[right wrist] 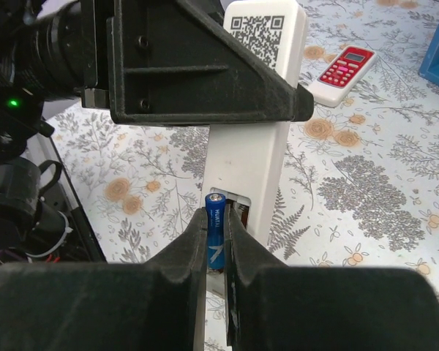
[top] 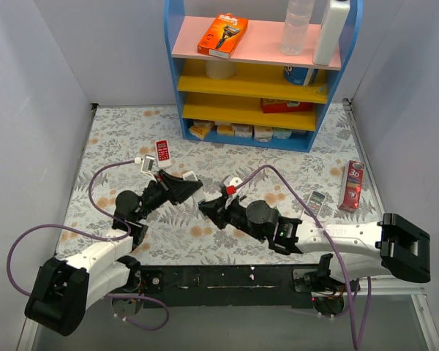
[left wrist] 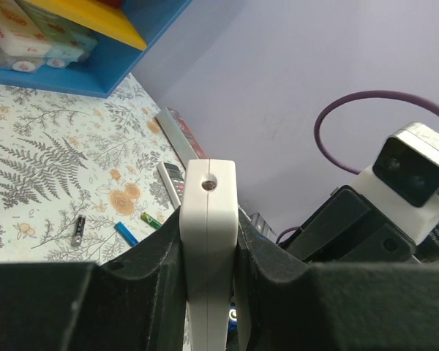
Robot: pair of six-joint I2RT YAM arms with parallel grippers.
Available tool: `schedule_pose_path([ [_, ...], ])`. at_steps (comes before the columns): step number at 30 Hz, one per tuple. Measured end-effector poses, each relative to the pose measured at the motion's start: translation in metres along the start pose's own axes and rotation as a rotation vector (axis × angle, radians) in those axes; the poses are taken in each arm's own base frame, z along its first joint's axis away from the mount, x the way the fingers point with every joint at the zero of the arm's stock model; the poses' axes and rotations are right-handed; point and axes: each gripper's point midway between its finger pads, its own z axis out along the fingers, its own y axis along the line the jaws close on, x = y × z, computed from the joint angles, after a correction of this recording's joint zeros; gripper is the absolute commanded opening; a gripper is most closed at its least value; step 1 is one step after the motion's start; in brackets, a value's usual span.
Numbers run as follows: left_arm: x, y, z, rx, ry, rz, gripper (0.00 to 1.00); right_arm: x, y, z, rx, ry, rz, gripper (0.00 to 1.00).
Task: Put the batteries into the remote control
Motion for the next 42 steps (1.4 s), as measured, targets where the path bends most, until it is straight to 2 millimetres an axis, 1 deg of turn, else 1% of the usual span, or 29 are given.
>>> schedule_pose_path([
  [4,0.000,-0.005,-0.004,0.026,-0.029,-0.027,0.00,-0.001,0.002,-0.004,-0.010,-0.039,0.052,0.01],
  [7,0.001,-0.004,-0.007,0.032,-0.042,-0.053,0.00,0.000,0.002,-0.005,-0.014,-0.051,0.075,0.01],
  [14,-0.003,-0.007,-0.007,0.045,-0.066,-0.069,0.00,-0.005,0.003,-0.005,-0.015,-0.070,0.082,0.01],
  [15,-0.003,-0.007,-0.007,0.045,-0.066,-0.071,0.00,-0.004,0.003,-0.005,-0.015,-0.069,0.082,0.03],
  [18,-0.002,-0.005,-0.007,0.037,-0.065,-0.085,0.00,-0.003,0.003,-0.005,-0.013,-0.064,0.081,0.07],
  [21,0.000,-0.002,-0.008,0.029,-0.067,-0.101,0.00,-0.002,0.003,-0.004,-0.011,-0.054,0.078,0.08],
  [35,0.012,0.012,-0.012,-0.005,-0.065,-0.202,0.00,0.011,0.004,-0.002,-0.012,-0.003,0.072,0.09],
  [36,0.012,0.012,-0.012,-0.005,-0.066,-0.205,0.00,0.011,0.004,-0.002,-0.011,-0.002,0.074,0.12],
  [42,0.010,0.011,-0.012,-0.003,-0.074,-0.208,0.00,0.009,0.004,-0.002,-0.003,0.001,0.099,0.16],
])
